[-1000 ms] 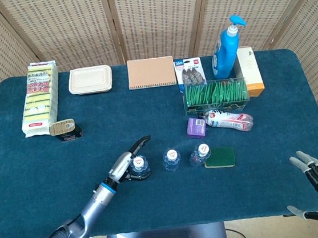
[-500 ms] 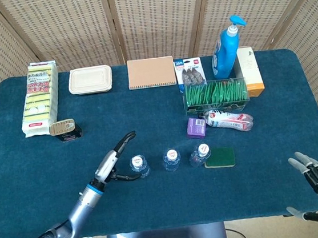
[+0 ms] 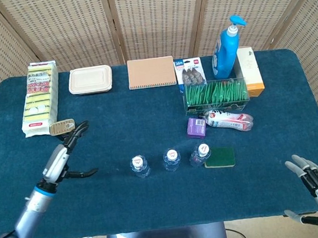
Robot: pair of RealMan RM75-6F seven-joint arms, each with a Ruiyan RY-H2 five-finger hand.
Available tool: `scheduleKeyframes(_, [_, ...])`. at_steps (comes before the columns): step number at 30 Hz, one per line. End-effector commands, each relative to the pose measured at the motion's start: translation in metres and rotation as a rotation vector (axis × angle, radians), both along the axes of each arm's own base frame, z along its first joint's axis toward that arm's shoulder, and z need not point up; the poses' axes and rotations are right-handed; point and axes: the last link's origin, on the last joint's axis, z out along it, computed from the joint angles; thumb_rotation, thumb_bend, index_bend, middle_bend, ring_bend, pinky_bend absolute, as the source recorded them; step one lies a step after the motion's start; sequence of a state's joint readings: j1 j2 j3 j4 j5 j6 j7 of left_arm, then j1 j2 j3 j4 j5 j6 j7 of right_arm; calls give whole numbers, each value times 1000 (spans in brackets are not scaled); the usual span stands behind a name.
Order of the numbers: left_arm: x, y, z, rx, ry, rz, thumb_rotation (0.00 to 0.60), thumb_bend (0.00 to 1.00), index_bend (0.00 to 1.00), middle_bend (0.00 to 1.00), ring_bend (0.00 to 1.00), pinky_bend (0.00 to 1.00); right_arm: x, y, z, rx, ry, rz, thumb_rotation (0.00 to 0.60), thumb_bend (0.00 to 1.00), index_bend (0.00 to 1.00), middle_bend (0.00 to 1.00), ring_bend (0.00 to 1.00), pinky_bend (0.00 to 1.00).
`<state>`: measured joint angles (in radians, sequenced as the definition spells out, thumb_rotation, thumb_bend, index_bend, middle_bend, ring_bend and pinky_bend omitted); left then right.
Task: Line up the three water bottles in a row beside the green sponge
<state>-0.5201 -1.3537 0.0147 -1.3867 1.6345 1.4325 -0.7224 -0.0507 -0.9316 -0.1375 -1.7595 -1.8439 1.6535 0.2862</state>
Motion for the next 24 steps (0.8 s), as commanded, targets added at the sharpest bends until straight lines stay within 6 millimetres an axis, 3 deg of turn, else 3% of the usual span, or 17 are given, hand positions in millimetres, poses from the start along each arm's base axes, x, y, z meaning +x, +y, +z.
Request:
scheduleKeyframes(1, [-25,-27,49,60,242,99,600,160,0,0,0,32,0,0,1,-8,7,-2,600,0,86,1,0,0])
scheduleKeyframes(5, [-48,-47,73,104,381,199,600,162,0,0,0,32,-2,-2,1,-38,41,-12,600,0,96,1,0,0])
scheduleKeyframes(8, [-72,-74,90,142,460,290,600,162,0,0,0,32,-5,-7,-3,-94,113,-27,600,0,101,1,0,0])
scheduleKeyframes(17, [-117,-128,93,221,425,361,600,168,0,0,0,32,-13,-20,-11,-241,264,-62,600,0,136,0,0,0])
scheduleKeyframes(24, [-124,-147,91,245,455,309,600,170,0,0,0,32,-15,-19,-8,-264,284,-100,600,0,137,0,0,0])
